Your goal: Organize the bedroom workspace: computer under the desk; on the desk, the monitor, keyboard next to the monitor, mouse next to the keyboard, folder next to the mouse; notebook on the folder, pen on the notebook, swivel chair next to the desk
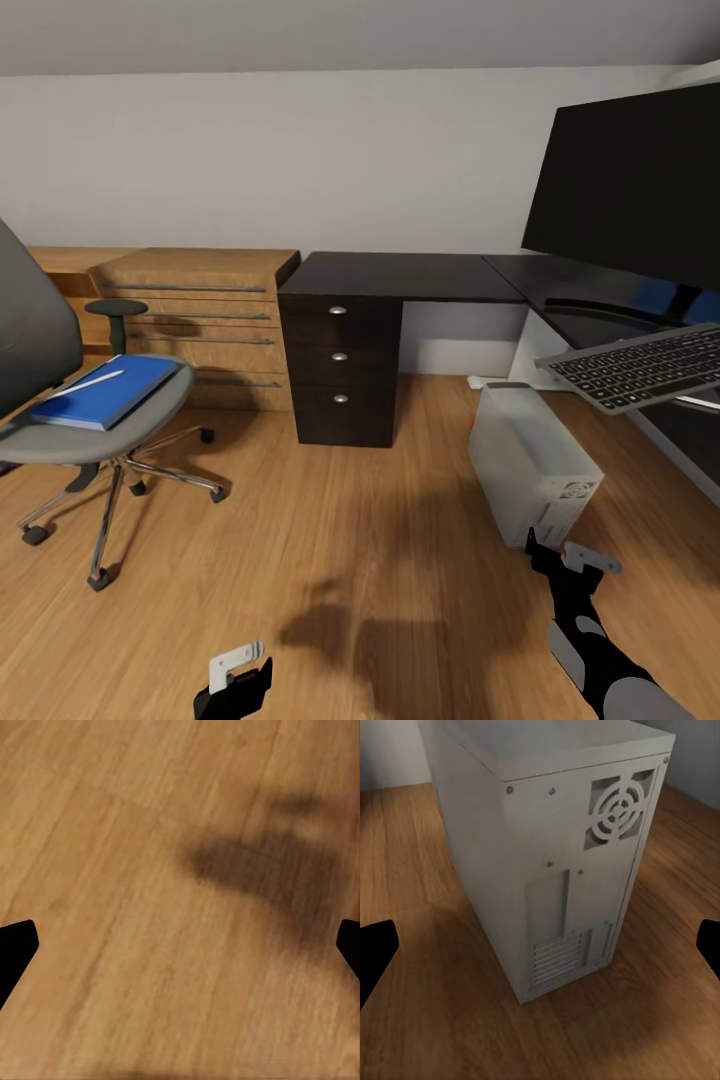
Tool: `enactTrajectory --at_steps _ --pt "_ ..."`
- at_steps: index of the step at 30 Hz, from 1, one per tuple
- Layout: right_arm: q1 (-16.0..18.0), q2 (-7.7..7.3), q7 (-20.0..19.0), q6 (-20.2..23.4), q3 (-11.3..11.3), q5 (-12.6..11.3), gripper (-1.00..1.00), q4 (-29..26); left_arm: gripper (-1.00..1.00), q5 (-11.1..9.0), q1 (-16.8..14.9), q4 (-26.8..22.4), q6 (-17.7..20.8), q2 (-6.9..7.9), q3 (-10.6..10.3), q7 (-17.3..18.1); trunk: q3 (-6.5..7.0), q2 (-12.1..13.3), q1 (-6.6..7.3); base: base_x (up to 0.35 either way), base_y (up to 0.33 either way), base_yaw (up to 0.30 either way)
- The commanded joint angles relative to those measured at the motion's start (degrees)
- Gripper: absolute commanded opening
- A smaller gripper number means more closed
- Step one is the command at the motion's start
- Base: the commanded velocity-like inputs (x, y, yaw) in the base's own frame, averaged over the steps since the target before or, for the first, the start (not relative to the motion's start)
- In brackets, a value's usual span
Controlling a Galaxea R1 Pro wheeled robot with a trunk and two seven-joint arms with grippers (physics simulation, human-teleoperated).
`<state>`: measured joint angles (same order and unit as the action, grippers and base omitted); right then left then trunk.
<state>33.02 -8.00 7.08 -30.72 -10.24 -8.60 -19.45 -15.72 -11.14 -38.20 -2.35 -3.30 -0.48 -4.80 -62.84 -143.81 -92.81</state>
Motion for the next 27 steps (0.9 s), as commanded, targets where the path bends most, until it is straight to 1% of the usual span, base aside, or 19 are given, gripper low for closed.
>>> enactTrajectory --at_steps 1,10,22,27 --pt "0.03 -0.01 -0.04 -0.22 0.13 -0.45 1.00 0.06 1.00 -0.38 -0.02 0.18 -0.18 0.00 -0.06 -0.12 -0.05 -0.02 0.01 0.079 0.000 0.000" --pt "0.03 0.00 -0.04 -0.22 0.13 -0.38 1.00 0.11 1.00 -0.34 -0.02 1.01 -0.20 -0.03 -0.12 0.03 -0.05 -0.02 0.01 0.130 0.000 0.000" --pt "0.03 0.00 -0.04 -0.22 0.14 -0.36 1.00 0.11 1.00 -0.29 -0.02 1.18 -0.27 -0.01 -0.12 0.06 -0.05 -0.02 0.01 0.038 0.000 0.000" --pt "0.03 0.00 -0.04 -0.22 0.14 -0.36 1.00 0.11 1.00 -0.27 -0.02 1.19 -0.28 0.03 -0.10 0.06 -0.05 -0.02 0.01 0.132 0.000 0.000"
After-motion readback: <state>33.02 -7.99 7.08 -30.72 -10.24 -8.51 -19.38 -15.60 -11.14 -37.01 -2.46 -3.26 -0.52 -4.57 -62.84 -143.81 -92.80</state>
